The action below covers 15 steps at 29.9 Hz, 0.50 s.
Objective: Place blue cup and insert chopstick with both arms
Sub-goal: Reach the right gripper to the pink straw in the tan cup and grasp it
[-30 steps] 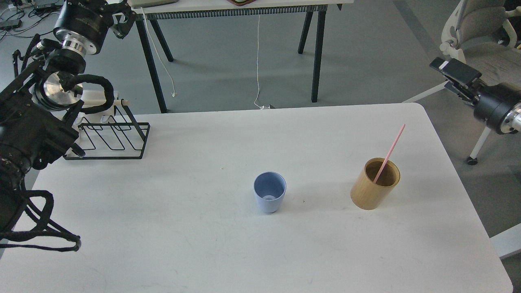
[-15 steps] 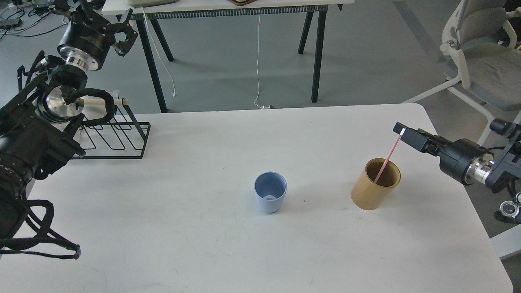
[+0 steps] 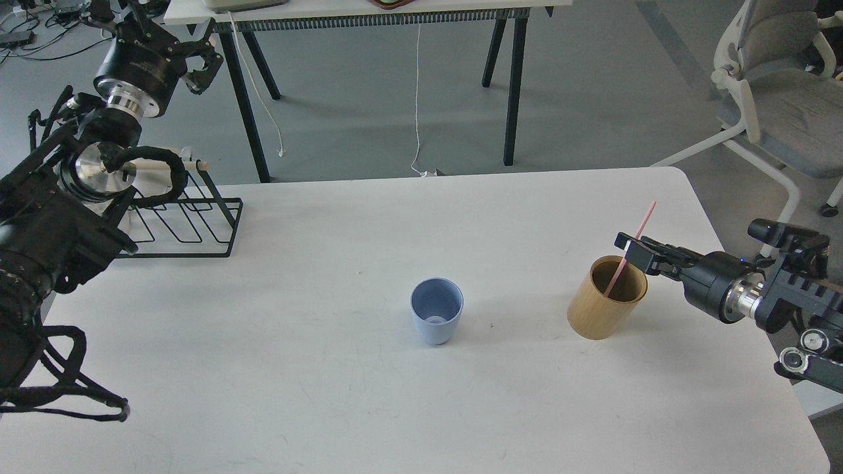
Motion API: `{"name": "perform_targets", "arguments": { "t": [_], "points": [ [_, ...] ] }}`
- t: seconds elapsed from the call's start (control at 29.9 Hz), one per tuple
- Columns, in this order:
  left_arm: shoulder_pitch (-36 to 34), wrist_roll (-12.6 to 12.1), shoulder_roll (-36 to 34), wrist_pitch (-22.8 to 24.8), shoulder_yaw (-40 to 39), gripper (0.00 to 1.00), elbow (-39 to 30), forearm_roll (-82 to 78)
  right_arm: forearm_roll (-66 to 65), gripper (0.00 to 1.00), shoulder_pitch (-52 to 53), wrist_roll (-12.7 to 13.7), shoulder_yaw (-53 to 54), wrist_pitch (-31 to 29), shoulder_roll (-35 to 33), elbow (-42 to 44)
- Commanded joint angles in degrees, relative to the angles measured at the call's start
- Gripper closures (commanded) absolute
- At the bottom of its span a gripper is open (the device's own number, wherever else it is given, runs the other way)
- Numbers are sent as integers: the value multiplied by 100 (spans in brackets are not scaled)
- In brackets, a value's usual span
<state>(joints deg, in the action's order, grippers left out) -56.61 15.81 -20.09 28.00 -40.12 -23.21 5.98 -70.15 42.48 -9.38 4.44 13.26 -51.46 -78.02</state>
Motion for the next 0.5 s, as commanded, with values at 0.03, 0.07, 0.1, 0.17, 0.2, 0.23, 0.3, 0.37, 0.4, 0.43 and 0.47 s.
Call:
{"name": "perform_targets", "arguments": {
  "t": [0.03,0.07,0.1,0.17,0.2,0.23,0.3,0.37,0.4,0.43,0.47],
  "points": [
    [1,1,-21,0,-4,1,1,0,-226,66,15,6,-5,-8,4,24],
    [1,1,-21,0,5,1,1,0,-270,70,24,15,-5,-8,13,33],
    [1,1,-21,0,5,1,1,0,-297,72,24,15,-5,-8,31,50],
    [-8,19,-21,0,-4,1,1,0,-306,72,32,15,-5,-8,74,94],
    [1,27,-21,0,-4,1,1,0,-306,72,41,15,-5,-8,92,120],
    [-8,27,-30,0,-4,1,1,0,-306,72,41,15,-5,-8,101,138],
    [-8,45,-39,0,-4,1,1,0,-306,72,50,15,-5,-8,119,191],
    [-8,36,-39,0,-4,1,1,0,-306,73,59,15,-5,-8,145,200],
    [-8,36,-47,0,-4,1,1,0,-306,74,59,15,-5,-8,145,200],
    [-8,36,-48,0,-4,1,1,0,-306,76,59,15,-5,-8,154,200],
    [-8,36,-48,0,-4,1,1,0,-306,78,59,15,-5,-8,154,200]
  ]
}}
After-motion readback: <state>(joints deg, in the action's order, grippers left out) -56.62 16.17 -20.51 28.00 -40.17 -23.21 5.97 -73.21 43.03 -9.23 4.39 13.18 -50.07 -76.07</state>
